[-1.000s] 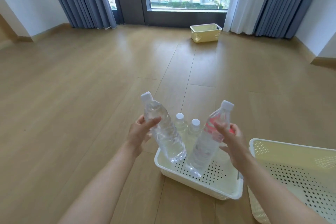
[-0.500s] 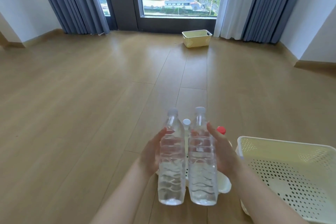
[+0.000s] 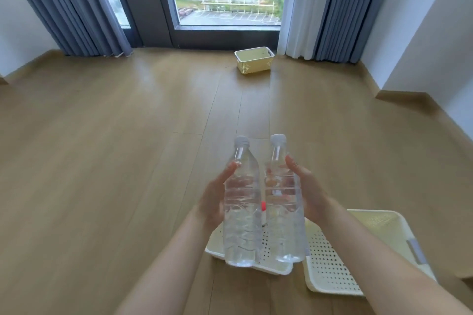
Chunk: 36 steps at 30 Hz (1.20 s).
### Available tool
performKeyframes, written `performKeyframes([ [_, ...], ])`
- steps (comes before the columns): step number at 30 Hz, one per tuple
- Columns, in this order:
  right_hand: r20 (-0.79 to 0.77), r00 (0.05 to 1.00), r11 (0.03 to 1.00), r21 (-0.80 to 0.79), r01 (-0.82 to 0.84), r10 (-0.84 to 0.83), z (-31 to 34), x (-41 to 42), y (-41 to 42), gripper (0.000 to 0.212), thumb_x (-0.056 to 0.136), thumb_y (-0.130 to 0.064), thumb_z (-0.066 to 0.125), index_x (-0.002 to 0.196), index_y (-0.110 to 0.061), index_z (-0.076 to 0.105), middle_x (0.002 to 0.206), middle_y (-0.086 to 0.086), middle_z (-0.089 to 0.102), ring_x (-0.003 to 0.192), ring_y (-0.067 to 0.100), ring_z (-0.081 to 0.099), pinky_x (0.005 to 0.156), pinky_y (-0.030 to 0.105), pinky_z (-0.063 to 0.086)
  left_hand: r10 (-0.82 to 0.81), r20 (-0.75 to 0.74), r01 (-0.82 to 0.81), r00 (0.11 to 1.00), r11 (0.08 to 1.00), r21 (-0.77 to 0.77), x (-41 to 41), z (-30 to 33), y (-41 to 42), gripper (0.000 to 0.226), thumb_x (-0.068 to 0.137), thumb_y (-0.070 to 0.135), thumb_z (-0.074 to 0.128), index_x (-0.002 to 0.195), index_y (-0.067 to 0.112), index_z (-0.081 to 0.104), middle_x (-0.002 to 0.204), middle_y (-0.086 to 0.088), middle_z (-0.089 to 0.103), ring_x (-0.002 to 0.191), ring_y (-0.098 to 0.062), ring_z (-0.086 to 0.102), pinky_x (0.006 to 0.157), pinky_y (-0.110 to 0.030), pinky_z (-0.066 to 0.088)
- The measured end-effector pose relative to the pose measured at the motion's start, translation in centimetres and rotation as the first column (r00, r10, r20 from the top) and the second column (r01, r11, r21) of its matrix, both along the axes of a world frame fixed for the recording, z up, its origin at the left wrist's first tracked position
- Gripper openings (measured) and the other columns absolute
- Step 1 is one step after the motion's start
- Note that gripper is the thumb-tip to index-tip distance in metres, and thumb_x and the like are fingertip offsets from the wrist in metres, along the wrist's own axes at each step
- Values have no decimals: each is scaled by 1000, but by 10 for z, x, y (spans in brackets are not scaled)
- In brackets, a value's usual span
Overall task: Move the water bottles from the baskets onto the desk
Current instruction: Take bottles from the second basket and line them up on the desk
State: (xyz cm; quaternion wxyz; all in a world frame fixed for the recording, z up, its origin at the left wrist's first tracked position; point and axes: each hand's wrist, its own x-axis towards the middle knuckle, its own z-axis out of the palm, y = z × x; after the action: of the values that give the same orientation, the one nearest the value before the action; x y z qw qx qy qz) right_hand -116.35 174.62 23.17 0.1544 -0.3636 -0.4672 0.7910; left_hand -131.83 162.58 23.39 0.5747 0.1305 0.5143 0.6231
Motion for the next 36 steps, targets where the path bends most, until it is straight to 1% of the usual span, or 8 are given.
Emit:
performKeyframes([
  [3, 86, 993, 995, 65, 79, -85, 79, 7, 8, 34, 90, -49, 47, 88, -18, 62, 74, 9, 69, 65, 22, 67, 58, 29, 53, -4, -69, 3, 998, 1000, -15, 6, 77, 8, 19, 80, 35, 60, 86, 20, 71, 79, -8, 70, 63, -22, 68, 59, -30, 54],
  [7, 173, 969, 978, 147, 151, -175, 182, 24, 8, 82, 53, -76, 64, 109, -16, 63, 103, 17, 64, 93, 33, 61, 85, 45, 49, -48, -104, 47, 993, 999, -13, 16, 189, 12, 29, 81, 34, 66, 97, 10, 67, 80, -8, 70, 63, -20, 70, 55, -25, 55],
  [13, 235, 934, 951, 216, 220, -269, 329, 73, -1, 85, 49, -74, 65, 109, -13, 61, 97, 16, 64, 81, 27, 58, 67, 34, 47, -35, -44, 35, 998, 999, -1, 49, 330, 11, 44, 76, 39, 71, 109, 10, 65, 89, -10, 69, 76, -25, 68, 70, -34, 55],
  [17, 202, 931, 937, 240, 254, -304, 387, 108, -12, 98, 40, -80, 72, 102, -5, 60, 81, 9, 57, 65, 22, 53, 56, 30, 42, -114, -113, 108, 987, 992, -64, 81, 389, 13, 85, 50, 50, 86, 119, 6, 62, 107, -16, 67, 93, -34, 66, 87, -45, 53],
  [22, 169, 880, 868, 324, 375, -443, 430, 157, -39, 88, 51, -79, 70, 105, -10, 66, 100, 17, 68, 89, 34, 66, 84, 47, 52, -210, -170, 207, 963, 978, -38, 118, 420, 23, 91, 46, 49, 90, 123, 11, 58, 117, -19, 65, 102, -38, 65, 89, -54, 52],
  [25, 142, 819, 796, 377, 474, -555, 460, 190, -70, 63, 67, -68, 63, 95, -12, 68, 85, 7, 66, 74, 20, 64, 71, 37, 52, -305, -213, 313, 928, 950, 6, 147, 445, 17, 82, 49, 44, 88, 116, 5, 61, 106, -18, 67, 88, -34, 67, 76, -42, 57],
  [29, 126, 655, 639, 416, 647, -745, 473, 245, -109, 45, 77, -61, 61, 97, -21, 66, 101, 7, 66, 92, 24, 63, 84, 40, 51, -440, -265, 462, 858, 886, 28, 192, 460, 15, 93, 43, 47, 90, 118, 2, 60, 107, -19, 67, 89, -34, 68, 82, -48, 56],
  [36, 106, 356, 368, 379, 849, -929, 475, 357, -191, 72, 73, -60, 68, 123, -9, 55, 117, 10, 61, 103, 23, 60, 82, 35, 48, -644, -357, 684, 677, 729, -17, 324, 475, -7, 85, 34, 52, 88, 103, 6, 67, 106, -15, 69, 95, -31, 66, 94, -51, 49],
])
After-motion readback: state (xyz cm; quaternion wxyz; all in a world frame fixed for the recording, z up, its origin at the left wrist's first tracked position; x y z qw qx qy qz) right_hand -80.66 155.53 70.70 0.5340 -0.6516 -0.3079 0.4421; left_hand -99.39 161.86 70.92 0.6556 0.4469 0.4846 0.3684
